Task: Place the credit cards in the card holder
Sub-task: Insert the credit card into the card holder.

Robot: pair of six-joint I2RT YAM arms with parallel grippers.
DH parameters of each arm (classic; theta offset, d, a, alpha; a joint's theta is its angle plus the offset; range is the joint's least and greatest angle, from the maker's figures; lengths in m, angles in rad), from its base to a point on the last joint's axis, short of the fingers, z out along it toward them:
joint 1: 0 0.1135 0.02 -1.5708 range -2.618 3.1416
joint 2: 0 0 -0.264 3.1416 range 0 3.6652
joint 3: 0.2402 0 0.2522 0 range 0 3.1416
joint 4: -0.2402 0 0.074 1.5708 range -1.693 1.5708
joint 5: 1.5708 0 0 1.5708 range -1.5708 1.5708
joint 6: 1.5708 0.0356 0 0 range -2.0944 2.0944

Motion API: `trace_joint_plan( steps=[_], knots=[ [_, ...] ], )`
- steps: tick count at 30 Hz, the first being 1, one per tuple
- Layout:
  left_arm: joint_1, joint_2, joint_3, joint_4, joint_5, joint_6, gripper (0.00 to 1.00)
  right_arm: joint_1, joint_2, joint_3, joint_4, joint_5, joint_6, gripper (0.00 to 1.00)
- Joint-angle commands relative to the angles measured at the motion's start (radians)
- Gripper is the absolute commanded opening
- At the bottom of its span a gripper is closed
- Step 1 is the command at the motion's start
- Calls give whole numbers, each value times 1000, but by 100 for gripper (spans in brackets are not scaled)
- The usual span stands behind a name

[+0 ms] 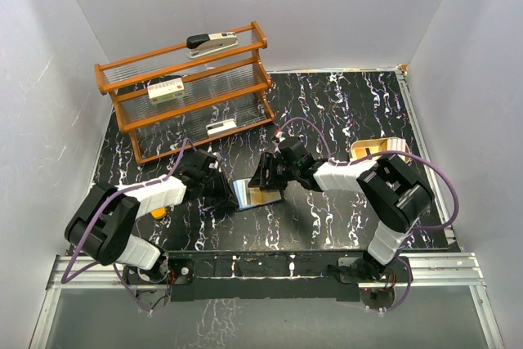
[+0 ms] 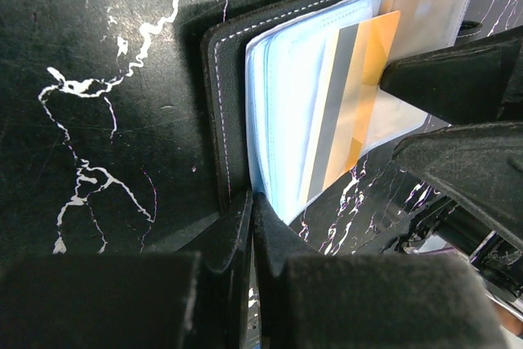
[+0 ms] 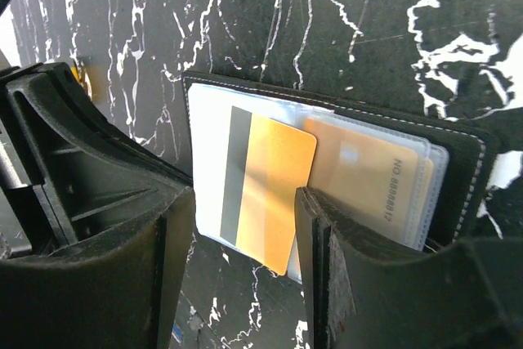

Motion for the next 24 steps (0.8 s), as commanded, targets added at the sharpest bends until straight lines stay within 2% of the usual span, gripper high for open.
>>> trace_joint_plan(
  steps=[1,10,16,21,24],
  knots=[
    [-28,29,4,-33,15,15,0,7,25,-14,118,-68,20,50],
    [-28,29,6,-43,6,27,0,7,25,9,145,-112,-17,50],
    [-28,32,11,-57,-9,39,0,7,51,42,102,-109,-54,50],
    [-28,21,8,-56,-10,35,0,7,13,62,-20,-2,-62,50],
    [-28,16,8,-60,-17,37,0,7,-13,52,-28,20,-48,50]
  ],
)
